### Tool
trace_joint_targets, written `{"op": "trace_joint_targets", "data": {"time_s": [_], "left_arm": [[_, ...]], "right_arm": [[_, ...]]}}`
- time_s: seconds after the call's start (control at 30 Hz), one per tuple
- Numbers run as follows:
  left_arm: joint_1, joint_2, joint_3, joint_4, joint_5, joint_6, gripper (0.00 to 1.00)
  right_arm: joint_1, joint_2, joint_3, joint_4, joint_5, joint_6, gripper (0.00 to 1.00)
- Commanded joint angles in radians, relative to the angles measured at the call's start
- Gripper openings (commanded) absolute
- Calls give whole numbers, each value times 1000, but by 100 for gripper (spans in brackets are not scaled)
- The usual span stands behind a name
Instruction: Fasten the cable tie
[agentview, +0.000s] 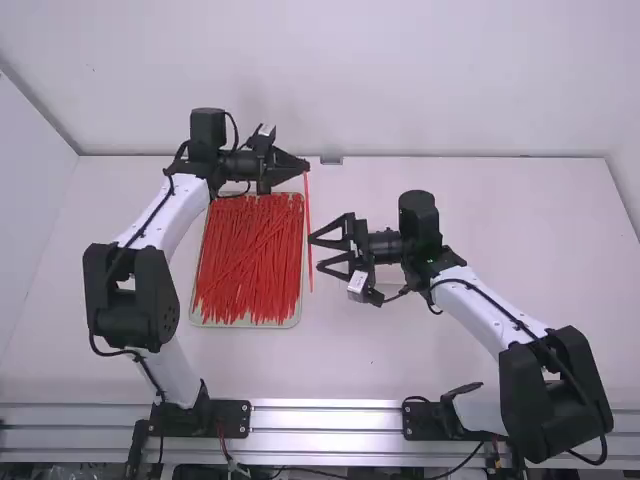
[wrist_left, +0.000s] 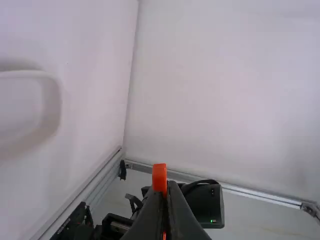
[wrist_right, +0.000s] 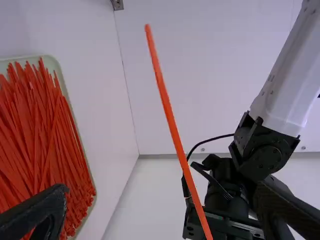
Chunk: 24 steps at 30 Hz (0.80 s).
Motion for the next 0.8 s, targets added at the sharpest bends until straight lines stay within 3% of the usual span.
{"op": "trace_joint_targets", "data": {"time_s": [0.0, 0.1, 0.3, 0.57, 0.73, 0.77], "left_arm": [[3, 5, -15, -1, 4, 32, 2], [2, 5, -15, -1, 4, 32, 2], [-8, 5, -15, 0, -3, 32, 2], [-10, 5, -15, 6, -3, 32, 2], [-31, 5, -15, 23, -3, 31, 2], [-37, 5, -15, 33, -4, 31, 2]], "right_arm": [[1, 8, 22, 2, -3, -19, 100], [2, 8, 22, 8, -8, -22, 98], [2, 8, 22, 32, -15, 2, 77], [1, 9, 22, 81, -63, 17, 60], [16, 8, 22, 98, -63, 15, 59], [24, 9, 22, 103, -63, 14, 54]]}}
